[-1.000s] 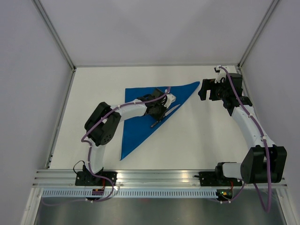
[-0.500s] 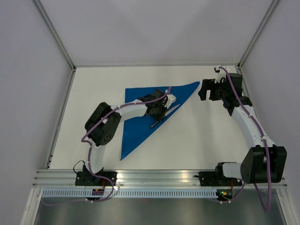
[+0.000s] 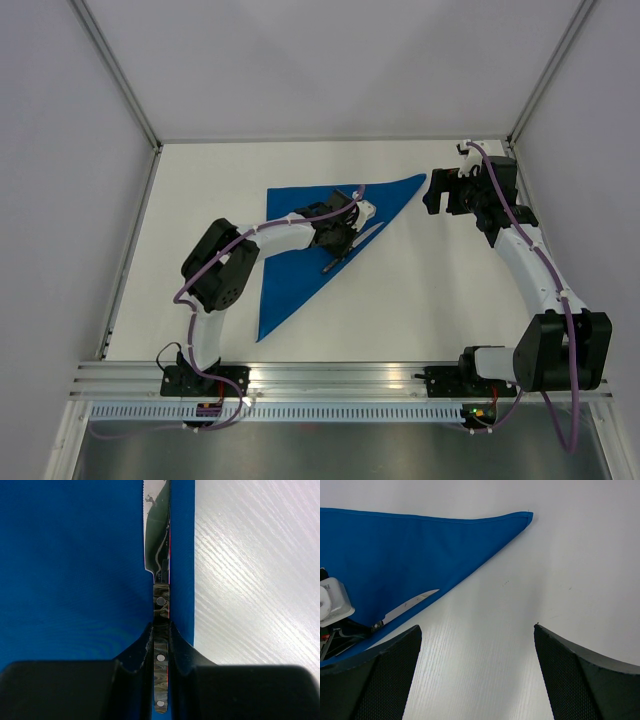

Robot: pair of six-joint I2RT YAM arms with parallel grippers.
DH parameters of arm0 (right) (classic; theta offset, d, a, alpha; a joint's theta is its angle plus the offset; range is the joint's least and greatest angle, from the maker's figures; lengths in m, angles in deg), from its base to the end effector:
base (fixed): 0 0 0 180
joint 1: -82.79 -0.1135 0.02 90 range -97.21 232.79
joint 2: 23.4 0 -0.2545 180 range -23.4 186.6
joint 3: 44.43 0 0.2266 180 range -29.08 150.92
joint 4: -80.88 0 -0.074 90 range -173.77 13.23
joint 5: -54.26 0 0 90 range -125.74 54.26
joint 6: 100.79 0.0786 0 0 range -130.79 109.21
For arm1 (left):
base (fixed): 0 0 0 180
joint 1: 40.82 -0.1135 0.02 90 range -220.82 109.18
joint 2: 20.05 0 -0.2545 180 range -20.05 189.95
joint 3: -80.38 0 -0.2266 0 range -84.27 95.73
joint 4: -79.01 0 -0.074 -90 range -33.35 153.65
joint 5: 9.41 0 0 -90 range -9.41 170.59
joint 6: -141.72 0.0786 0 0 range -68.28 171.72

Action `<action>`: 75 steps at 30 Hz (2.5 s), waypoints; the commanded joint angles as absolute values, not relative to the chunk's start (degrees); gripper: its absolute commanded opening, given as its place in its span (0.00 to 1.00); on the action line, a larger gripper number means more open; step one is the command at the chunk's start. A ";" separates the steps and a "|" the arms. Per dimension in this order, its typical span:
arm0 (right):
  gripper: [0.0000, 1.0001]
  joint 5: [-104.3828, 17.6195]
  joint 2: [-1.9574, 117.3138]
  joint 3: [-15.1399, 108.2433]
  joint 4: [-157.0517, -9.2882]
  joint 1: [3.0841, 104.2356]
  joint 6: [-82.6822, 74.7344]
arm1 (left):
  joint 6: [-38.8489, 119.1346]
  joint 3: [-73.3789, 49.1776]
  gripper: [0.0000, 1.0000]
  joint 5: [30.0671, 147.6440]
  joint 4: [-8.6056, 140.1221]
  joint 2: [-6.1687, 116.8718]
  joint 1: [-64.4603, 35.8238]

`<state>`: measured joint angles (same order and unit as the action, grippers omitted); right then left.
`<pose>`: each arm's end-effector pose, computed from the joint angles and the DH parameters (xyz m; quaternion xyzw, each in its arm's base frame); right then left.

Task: Fold the napkin, place the utensils inside, and roll it up
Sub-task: Place the utensil onto the napkin, then fold the napkin

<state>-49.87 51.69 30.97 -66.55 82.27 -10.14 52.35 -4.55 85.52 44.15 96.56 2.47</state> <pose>0.3080 0.0220 0.2805 -0.0584 0.8691 0.1126 0.4780 0.3077 -0.2991 0.1310 0.3692 0.8824 -0.1434 0.2540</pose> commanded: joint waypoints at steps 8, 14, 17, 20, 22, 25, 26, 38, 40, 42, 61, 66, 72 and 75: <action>0.98 -49.45 51.92 31.03 -67.24 82.44 -10.26 | 48.82 -3.24 0.02 85.43 44.85 94.11 3.48; 0.98 -49.54 51.83 30.95 -67.24 82.44 -10.26 | 48.38 -3.23 0.02 85.25 44.49 94.03 3.65; 0.98 -49.54 51.74 30.95 -67.24 82.35 -10.17 | 48.29 -3.23 0.03 84.90 44.32 93.94 3.74; 0.98 -49.54 51.83 30.95 -67.33 82.43 -10.26 | 48.21 -3.32 0.09 84.64 44.32 93.94 3.74; 0.98 -49.54 51.74 30.95 -67.24 82.35 -10.26 | 48.21 -3.32 0.18 84.55 44.32 93.85 3.74; 0.98 -49.63 51.74 30.95 -67.24 82.35 -10.26 | 48.21 -3.50 0.34 84.11 44.32 93.59 3.83; 0.98 -49.63 51.74 30.95 -67.33 82.43 -10.26 | 48.21 -3.41 0.35 83.94 44.32 93.50 3.74; 0.98 -50.77 51.57 31.12 -67.15 82.44 -10.26 | 48.30 -0.60 0.59 82.36 44.06 88.67 3.83; 0.98 -52.52 51.31 31.47 -66.72 82.35 -9.91 | 47.34 -0.34 0.61 78.86 44.05 85.70 3.74; 0.98 -54.80 50.87 32.44 -65.84 82.09 -9.38 | 46.02 -0.16 0.61 74.90 42.48 82.79 3.31; 0.83 -32.33 59.28 29.73 -73.91 18.33 -24.04 | 30.10 1.07 0.66 63.02 18.31 34.62 -11.99; 0.73 -28.89 66.85 29.63 -80.42 7.74 -27.14 | 29.84 -0.07 0.66 61.52 16.46 31.45 -11.99; 0.66 -25.29 75.46 32.61 -83.24 1.94 -28.45 | 29.84 -1.04 0.66 61.26 15.67 28.99 -11.99; 0.62 -22.05 79.42 34.90 -84.20 -0.53 -29.42 | 29.40 -2.00 0.66 60.91 15.67 27.94 -11.99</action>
